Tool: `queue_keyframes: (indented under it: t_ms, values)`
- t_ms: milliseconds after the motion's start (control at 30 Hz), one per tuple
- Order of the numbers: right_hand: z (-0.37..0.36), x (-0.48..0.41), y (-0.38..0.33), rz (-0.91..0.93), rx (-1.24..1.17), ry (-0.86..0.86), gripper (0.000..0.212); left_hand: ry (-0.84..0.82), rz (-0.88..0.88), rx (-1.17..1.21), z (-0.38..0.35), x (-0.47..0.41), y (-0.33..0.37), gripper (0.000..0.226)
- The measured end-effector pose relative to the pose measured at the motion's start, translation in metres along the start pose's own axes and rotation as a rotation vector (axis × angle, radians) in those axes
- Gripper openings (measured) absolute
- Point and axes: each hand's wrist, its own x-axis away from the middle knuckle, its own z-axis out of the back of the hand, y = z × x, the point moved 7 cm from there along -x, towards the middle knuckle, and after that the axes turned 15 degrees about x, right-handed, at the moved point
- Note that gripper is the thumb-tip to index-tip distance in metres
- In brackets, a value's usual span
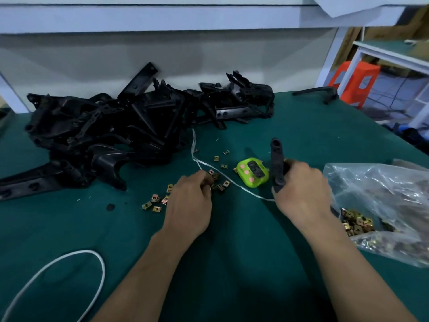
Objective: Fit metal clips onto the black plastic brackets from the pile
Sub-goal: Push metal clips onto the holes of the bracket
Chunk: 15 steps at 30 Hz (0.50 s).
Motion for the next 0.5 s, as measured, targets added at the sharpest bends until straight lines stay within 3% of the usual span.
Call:
queue_keyframes:
  t_ms: [133, 233, 367, 433, 500]
  values:
    - [-0.022, -0.004, 0.007, -0.05, 0.018, -0.168, 0.012, -0.008, -0.052, -0.054, -0.004, -0.002, 0.004, 0.03]
    - [-0.025, -0.004, 0.005, -0.054, -0.002, -0.196, 0.01, 0.024, -0.079, -0.033, -0.002, -0.001, 0.005, 0.03]
    - [-0.014, -0.004, 0.003, -0.003, -0.063, -0.094, 0.007, 0.068, -0.117, 0.007, 0.002, 0.002, 0.01, 0.028]
    - [-0.001, 0.0, -0.002, 0.064, -0.205, 0.008, 0.023, 0.068, -0.161, 0.032, 0.002, 0.006, 0.015, 0.026]
    - [0.011, 0.006, -0.012, 0.07, -0.437, 0.057, 0.025, 0.047, -0.203, 0.075, 0.002, 0.01, 0.021, 0.027]
